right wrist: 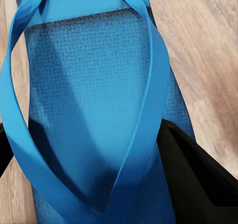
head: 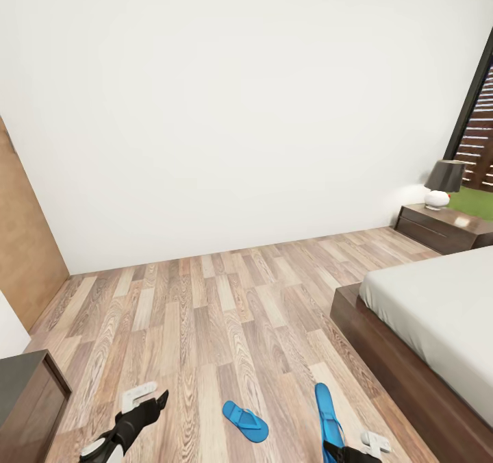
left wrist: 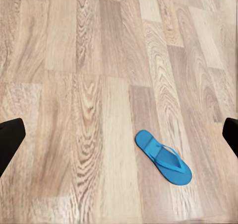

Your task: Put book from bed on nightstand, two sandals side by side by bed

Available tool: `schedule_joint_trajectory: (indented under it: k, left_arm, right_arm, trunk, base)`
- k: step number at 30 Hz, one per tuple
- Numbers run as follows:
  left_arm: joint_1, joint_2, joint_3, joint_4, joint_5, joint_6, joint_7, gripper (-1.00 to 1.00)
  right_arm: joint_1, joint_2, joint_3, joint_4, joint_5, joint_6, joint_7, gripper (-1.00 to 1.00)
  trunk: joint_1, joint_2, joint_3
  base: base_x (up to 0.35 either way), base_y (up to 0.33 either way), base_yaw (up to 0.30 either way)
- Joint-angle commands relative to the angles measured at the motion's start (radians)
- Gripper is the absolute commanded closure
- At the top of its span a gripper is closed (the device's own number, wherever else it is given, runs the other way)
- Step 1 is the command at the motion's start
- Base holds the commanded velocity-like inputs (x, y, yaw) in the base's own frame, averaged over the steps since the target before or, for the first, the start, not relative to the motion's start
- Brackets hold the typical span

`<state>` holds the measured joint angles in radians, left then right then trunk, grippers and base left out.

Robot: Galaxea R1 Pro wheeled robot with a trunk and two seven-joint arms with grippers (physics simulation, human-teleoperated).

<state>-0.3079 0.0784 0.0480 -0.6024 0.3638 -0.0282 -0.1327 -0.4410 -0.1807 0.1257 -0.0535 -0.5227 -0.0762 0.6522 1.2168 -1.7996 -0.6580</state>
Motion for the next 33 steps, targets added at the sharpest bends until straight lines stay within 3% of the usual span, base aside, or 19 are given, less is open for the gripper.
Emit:
schedule_joint_trajectory:
  k: [1,8,33]
  left_arm:
    - [-0.001,0.000,-0.009,0.001,0.009,-0.001,-0.007,-1.00]
    - [0.001,-0.001,-0.035,0.001,0.010,-0.002,-0.007,-1.00]
    - [0.001,-0.003,-0.037,0.001,0.010,-0.002,-0.005,-1.00]
  right_arm:
    - [-0.001,0.000,0.009,0.001,-0.007,-0.005,0.002,1.00]
    - [-0.001,0.000,0.009,0.001,-0.007,-0.005,0.007,1.00]
    - [-0.001,0.000,0.008,0.001,-0.007,-0.004,0.007,1.00]
  trunk:
    - [0.000,0.000,-0.001]
    - [0.000,0.000,-0.001]
    - [0.000,0.000,-0.001]
  base:
    - [0.000,0.000,-0.084]
    - [0.000,0.000,-0.241]
    - [0.000,0.000,-0.299]
